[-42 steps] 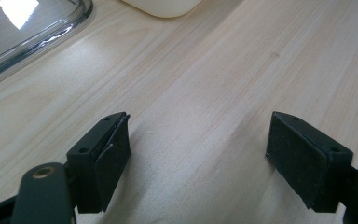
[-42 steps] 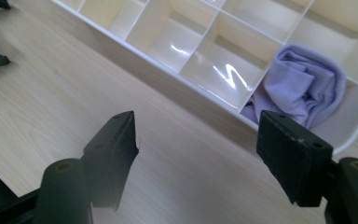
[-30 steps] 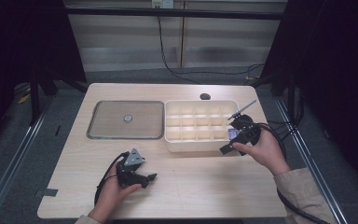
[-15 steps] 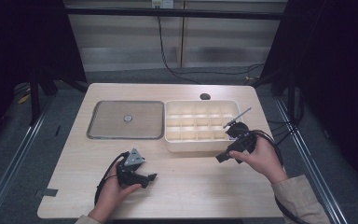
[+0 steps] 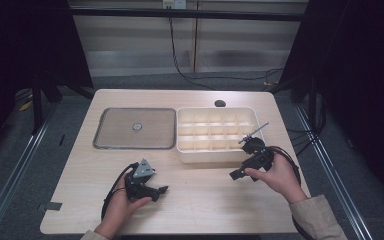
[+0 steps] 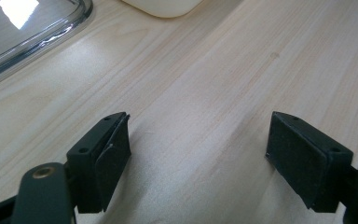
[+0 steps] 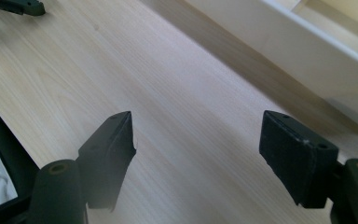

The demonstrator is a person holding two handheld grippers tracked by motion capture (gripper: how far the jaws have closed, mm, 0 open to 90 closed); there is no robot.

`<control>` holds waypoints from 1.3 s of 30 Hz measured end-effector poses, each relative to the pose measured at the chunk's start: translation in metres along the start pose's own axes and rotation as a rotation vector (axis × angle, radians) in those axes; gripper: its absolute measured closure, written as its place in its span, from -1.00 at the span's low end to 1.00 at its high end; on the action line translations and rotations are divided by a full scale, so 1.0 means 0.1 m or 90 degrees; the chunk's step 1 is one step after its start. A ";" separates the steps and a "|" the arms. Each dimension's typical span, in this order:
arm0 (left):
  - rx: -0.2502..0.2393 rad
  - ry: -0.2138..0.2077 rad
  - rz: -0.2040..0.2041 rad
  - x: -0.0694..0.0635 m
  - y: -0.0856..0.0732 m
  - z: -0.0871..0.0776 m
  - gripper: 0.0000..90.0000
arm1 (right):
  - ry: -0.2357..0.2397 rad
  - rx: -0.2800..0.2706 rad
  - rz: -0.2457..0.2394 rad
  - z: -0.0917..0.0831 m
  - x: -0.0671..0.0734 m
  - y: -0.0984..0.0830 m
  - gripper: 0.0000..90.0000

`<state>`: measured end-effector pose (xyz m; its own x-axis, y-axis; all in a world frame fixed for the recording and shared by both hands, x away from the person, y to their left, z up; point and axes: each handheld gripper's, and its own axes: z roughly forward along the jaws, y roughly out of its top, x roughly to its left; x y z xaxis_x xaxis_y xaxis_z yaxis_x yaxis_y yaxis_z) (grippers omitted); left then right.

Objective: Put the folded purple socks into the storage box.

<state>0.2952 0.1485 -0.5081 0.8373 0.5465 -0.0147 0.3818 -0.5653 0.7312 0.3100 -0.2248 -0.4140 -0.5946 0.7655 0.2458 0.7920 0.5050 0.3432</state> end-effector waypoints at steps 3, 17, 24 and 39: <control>0.000 0.000 0.001 0.00 0.00 0.00 -0.53 | 0.007 0.000 0.000 0.04 0.00 -0.02 -0.43; 0.000 0.000 0.000 0.00 0.00 0.00 -0.54 | 0.012 0.002 -0.004 0.24 0.02 -0.11 -0.42; 0.000 0.000 0.000 0.00 0.00 0.00 -0.54 | 0.025 0.002 -0.008 0.34 0.05 -0.14 -0.42; 0.000 0.000 0.000 0.00 0.00 0.00 -0.53 | 0.032 -0.001 -0.020 0.49 0.06 -0.20 -0.42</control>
<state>0.2952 0.1485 -0.5081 0.8372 0.5467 -0.0147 0.3820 -0.5654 0.7310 0.2980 -0.2107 -0.4639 -0.6250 0.7286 0.2802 0.7729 0.5271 0.3533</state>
